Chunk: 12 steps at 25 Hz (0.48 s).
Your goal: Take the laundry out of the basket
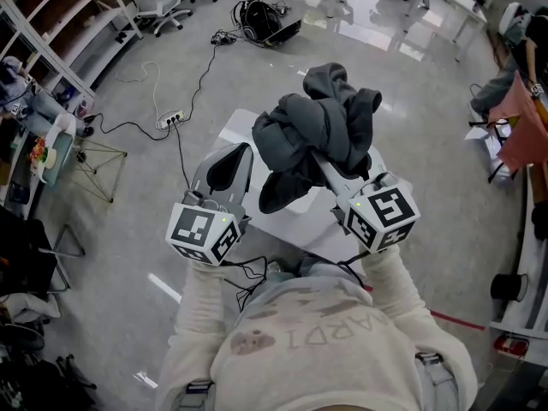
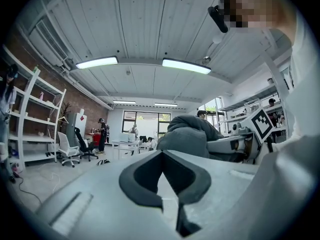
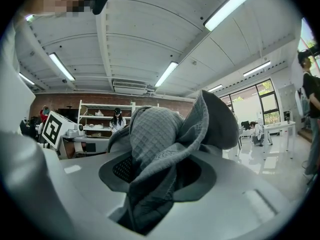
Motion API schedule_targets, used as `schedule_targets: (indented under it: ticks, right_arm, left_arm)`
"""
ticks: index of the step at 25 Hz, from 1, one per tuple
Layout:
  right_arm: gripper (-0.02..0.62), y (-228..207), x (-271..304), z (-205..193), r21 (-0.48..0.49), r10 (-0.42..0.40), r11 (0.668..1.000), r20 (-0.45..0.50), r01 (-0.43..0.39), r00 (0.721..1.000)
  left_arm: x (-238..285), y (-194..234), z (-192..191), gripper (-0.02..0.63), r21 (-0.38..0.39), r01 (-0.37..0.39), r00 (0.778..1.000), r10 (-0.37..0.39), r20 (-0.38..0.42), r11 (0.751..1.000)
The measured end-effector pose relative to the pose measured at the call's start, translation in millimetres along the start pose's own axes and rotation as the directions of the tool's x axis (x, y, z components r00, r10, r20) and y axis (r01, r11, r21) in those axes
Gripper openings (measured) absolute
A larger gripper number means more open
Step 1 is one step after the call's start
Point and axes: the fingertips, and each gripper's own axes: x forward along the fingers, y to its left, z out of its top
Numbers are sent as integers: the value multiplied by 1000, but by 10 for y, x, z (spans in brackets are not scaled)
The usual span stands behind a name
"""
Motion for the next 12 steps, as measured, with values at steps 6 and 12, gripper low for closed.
schedule_targets:
  ticks: [6, 12]
  right_arm:
    - [204, 11, -21, 60, -16, 14, 1000, 16, -14, 1000]
    - [204, 68, -44, 130, -38, 31, 999, 42, -30, 999]
  left_arm:
    - [36, -11, 2, 0, -10, 7, 1000, -7, 0, 1000]
    - [23, -36, 18, 0, -14, 21, 1000, -21, 1, 1000]
